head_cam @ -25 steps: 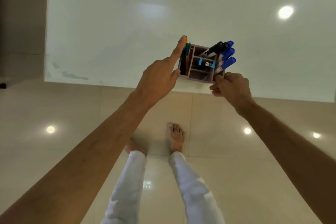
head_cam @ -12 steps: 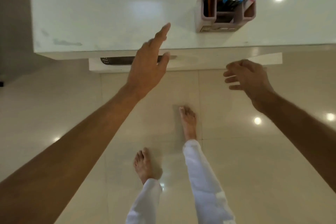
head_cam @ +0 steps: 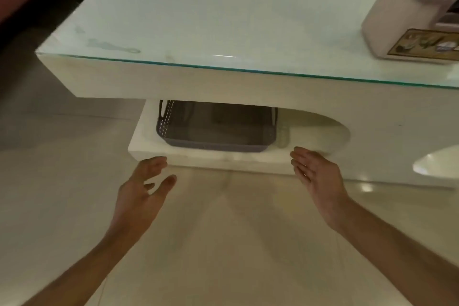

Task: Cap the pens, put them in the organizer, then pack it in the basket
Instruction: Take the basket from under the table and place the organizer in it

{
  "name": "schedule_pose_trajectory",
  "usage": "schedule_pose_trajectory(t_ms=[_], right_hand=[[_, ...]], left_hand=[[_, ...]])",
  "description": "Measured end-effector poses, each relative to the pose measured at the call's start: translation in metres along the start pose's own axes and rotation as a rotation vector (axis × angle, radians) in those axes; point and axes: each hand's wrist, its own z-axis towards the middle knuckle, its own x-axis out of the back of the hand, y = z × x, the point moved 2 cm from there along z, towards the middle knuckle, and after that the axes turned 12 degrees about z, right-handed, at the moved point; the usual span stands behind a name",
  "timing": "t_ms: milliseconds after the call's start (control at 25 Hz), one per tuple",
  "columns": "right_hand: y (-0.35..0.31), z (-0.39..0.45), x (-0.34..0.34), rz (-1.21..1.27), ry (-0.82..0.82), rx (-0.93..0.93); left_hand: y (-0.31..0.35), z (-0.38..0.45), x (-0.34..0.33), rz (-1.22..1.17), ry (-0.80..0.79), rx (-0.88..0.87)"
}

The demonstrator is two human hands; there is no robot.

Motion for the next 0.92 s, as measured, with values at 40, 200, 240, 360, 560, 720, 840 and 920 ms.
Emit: schedule_pose_trajectory(t_ms=[40,200,240,360,560,720,840,920], right_hand=[[0.0,0.019,-0.012,0.101,-0.001,0.01],[-0.012,0.095,-0.048,0.35,-0.042,0.162],[-0.017,0.115,-0.051,0.39,-0.059,0.186],[-0.02,0.166,-0.063,0.486,-0.067,0.175],[-0.004,0.19,-0.095,0.262,-0.035,0.141],[0.001,0.186,-0.107,0.104,0.076,0.16],[0.013,0.16,-0.099,-0.009,0.098,0.125],[0.026,0.128,-0.086,-0.222,0.106,0.109]], left_hand=[[-0.008,0.019,-0.009,-0.134,0.062,0.017],[-0.026,0.125,-0.021,-0.759,0.296,0.102],[-0.029,0.151,-0.018,-0.884,0.299,0.142],[-0.034,0.21,-0.007,-1.066,0.117,0.133],[-0.016,0.238,0.004,-0.947,-0.043,0.083],[-0.007,0.225,0.012,-0.842,-0.029,0.102],[-0.018,0.187,0.018,-0.705,-0.033,0.23],[-0.03,0.152,0.027,-0.601,0.07,0.367]])
